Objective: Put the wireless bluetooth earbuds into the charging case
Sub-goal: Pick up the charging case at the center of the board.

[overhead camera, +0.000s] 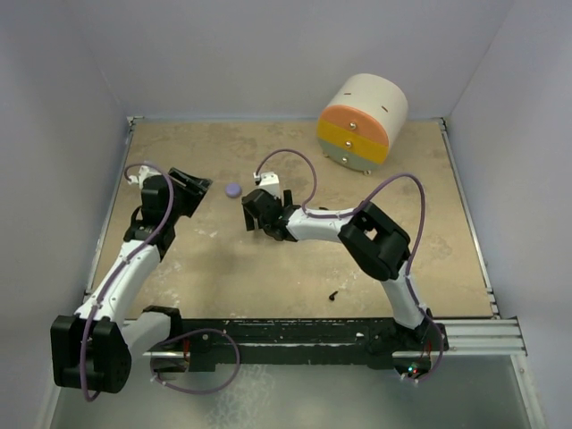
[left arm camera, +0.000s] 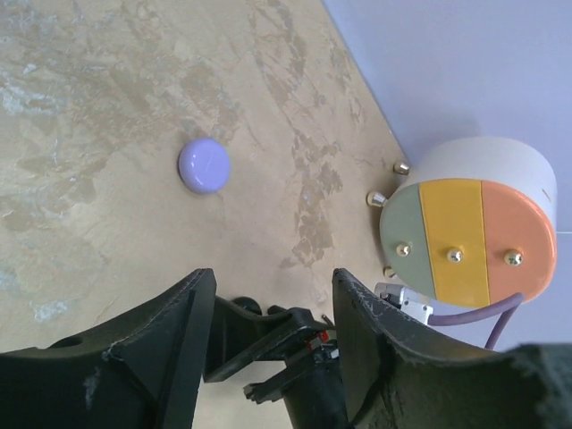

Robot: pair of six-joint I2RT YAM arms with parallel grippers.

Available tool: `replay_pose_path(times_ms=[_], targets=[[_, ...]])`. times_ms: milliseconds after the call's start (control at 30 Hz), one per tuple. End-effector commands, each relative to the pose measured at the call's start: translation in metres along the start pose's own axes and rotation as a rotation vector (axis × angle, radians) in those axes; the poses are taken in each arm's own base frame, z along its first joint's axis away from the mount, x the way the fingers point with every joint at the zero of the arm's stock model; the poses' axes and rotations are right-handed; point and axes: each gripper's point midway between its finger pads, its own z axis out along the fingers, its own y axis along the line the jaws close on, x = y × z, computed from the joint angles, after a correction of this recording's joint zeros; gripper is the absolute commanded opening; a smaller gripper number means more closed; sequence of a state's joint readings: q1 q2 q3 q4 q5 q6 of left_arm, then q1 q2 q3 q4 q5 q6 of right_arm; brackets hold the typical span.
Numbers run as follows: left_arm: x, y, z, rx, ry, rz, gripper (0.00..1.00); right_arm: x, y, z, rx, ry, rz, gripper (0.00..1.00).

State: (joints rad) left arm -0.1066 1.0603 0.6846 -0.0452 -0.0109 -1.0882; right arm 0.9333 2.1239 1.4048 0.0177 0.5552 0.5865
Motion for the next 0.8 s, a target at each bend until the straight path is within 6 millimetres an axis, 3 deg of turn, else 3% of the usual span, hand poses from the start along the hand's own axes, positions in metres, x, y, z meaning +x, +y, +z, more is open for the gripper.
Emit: replay_pose_path(times_ms=[0,400,767], targets=[[0.008,0.006,-0.008,-0.005,0.035,0.01,0.54,-0.001,-0.011,-0.007,0.047,0.012,0.02,1.0],[0.019,0.019,-0.008,-0.013,0.062,0.01,0.53,0.023,-0.043,-0.025,0.094,0.038,0.032,1.0],[0.021,0.022,-0.013,-0.015,0.064,0.007,0.53,0.01,-0.048,-0.034,0.054,0.01,0.039,1.0]])
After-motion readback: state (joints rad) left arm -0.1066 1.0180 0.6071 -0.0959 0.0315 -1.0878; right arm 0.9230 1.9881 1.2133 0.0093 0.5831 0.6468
